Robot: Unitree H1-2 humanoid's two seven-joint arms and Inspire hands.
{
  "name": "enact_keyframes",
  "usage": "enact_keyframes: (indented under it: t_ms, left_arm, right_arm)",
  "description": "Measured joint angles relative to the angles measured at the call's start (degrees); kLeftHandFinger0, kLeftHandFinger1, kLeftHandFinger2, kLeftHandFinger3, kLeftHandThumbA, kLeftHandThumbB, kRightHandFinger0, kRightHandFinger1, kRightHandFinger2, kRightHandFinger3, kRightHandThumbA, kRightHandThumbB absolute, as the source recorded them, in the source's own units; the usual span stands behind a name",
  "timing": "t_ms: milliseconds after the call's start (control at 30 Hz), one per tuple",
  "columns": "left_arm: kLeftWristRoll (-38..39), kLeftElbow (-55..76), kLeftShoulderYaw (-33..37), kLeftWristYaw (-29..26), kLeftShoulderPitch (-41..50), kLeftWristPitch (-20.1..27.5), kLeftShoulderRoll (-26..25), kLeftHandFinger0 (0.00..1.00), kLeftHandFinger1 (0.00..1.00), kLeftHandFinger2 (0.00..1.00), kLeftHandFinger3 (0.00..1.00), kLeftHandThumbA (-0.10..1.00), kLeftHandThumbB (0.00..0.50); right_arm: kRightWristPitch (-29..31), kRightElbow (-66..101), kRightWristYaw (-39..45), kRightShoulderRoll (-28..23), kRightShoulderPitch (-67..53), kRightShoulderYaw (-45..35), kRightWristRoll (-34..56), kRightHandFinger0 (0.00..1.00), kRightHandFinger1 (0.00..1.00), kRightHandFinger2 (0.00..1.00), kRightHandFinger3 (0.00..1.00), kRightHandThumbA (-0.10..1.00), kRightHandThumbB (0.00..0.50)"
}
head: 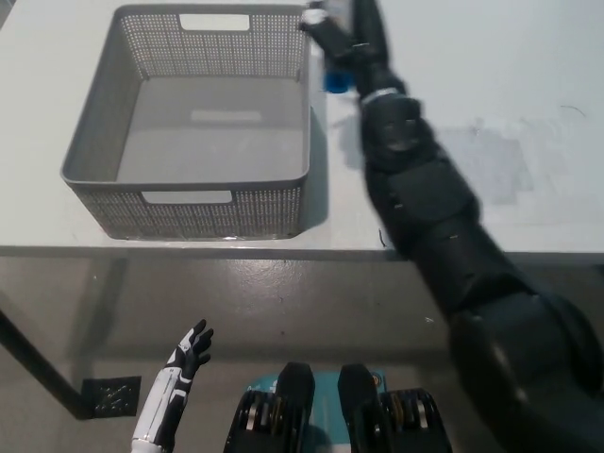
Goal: Use the right hand to pick up a shampoo and place it into a container on the left side
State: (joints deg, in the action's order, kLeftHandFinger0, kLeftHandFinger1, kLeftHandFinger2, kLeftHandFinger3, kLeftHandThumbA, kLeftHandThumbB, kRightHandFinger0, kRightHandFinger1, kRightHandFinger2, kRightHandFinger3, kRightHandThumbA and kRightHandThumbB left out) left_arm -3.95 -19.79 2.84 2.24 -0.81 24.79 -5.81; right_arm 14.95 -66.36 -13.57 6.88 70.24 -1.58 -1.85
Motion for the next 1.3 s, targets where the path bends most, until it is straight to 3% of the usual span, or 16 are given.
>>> enact_keyframes:
  t_ms: [100,133,200,367,533,700,800,833,867,900,933,1033,1133,1267,1300]
  left_arm:
    - [0.01,-0.03,0.01,0.06,0.00,0.00,0.00,1.00,1.00,1.00,1.00,1.00,0.236]
    - [0.00,-0.03,0.01,0.07,0.00,0.00,0.00,1.00,1.00,1.00,1.00,1.00,0.238]
    - [-0.05,-0.03,0.02,0.09,0.00,0.00,0.00,1.00,1.00,1.00,1.00,1.00,0.244]
    - [-0.07,-0.02,0.04,0.15,-0.01,0.00,0.00,1.00,1.00,1.00,1.00,1.00,0.240]
    - [-0.16,-0.01,0.04,0.41,-0.03,0.00,0.00,1.00,1.00,1.00,1.00,1.00,0.236]
    - [-0.15,-0.01,0.02,0.50,-0.19,0.00,0.00,1.00,1.00,1.00,1.00,1.00,0.246]
    - [-0.19,0.00,0.01,0.53,-0.30,-0.01,0.00,1.00,1.00,1.00,1.00,1.00,0.256]
    - [-0.20,0.00,0.01,0.53,-0.34,-0.01,0.00,1.00,1.00,1.00,1.00,1.00,0.251]
    - [-0.20,-0.01,0.01,0.54,-0.41,-0.01,0.00,1.00,1.00,1.00,1.00,1.00,0.252]
    - [-0.21,-0.01,0.01,0.54,-0.49,-0.01,0.00,1.00,1.00,1.00,1.00,1.00,0.250]
    - [-0.20,-0.01,0.00,0.55,-0.60,-0.01,0.00,1.00,1.00,1.00,1.00,1.00,0.251]
    - [-0.17,0.02,0.00,0.70,-0.96,-0.04,0.00,1.00,1.00,1.00,1.00,1.00,0.259]
    - [-0.07,0.20,-0.03,0.83,-1.13,-0.13,0.00,1.00,1.00,1.00,1.00,1.00,0.236]
    - [0.09,0.18,-0.03,1.14,-1.23,-0.12,0.00,1.00,1.00,1.00,1.00,1.00,0.241]
    - [0.15,0.18,-0.03,1.16,-1.28,-0.12,0.00,1.00,1.00,1.00,1.00,1.00,0.248]
  right_arm:
    - [0.00,-0.71,-0.62,2.69,0.87,0.60,-0.31,0.00,0.40,0.84,0.76,-0.10,0.144]
    - [-0.01,-0.97,-0.87,3.51,1.10,0.74,-0.39,0.00,0.38,0.78,0.71,-0.10,0.200]
    - [-0.07,-1.28,-1.45,5.13,1.46,1.09,-0.58,0.00,0.38,0.83,0.75,-0.10,0.144]
    - [-0.07,-1.84,-2.59,7.34,1.56,2.09,-1.40,0.00,0.37,0.81,0.71,-0.10,0.158]
    - [-0.05,-3.39,-2.99,8.67,1.55,2.71,-1.65,0.00,0.44,0.83,0.81,-0.10,0.132]
    - [-0.03,-5.63,-3.63,8.89,1.44,3.57,-2.03,0.00,0.44,0.83,0.79,-0.10,0.134]
    - [0.11,-6.73,-3.79,8.85,1.10,3.82,-2.10,0.05,0.47,0.82,0.76,-0.10,0.166]
    - [0.15,-7.02,-3.80,8.81,0.97,3.87,-2.11,0.13,0.53,0.83,0.73,-0.10,0.180]
    - [0.21,-7.43,-3.80,8.73,0.76,3.94,-2.11,0.21,0.61,0.91,0.79,-0.08,0.186]
    - [0.28,-7.70,-3.80,8.66,0.60,4.01,-2.11,0.27,0.50,0.67,0.67,0.03,0.193]
    - [0.32,-8.04,-3.79,8.51,0.50,4.17,-2.15,0.28,0.46,0.60,0.60,0.07,0.210]
    - [0.41,-8.30,-3.65,7.66,0.39,4.65,-2.27,0.29,0.40,0.54,0.57,0.18,0.236]
    - [0.68,-8.30,-3.37,6.71,0.38,4.97,-2.29,0.40,0.50,0.65,0.72,0.22,0.247]
    - [0.99,-8.29,-2.63,6.02,0.36,5.01,-2.27,0.48,0.57,0.73,0.89,0.30,0.277]
    - [1.08,-8.28,-2.38,5.97,0.34,5.01,-2.25,0.53,0.62,0.79,0.96,0.35,0.292]
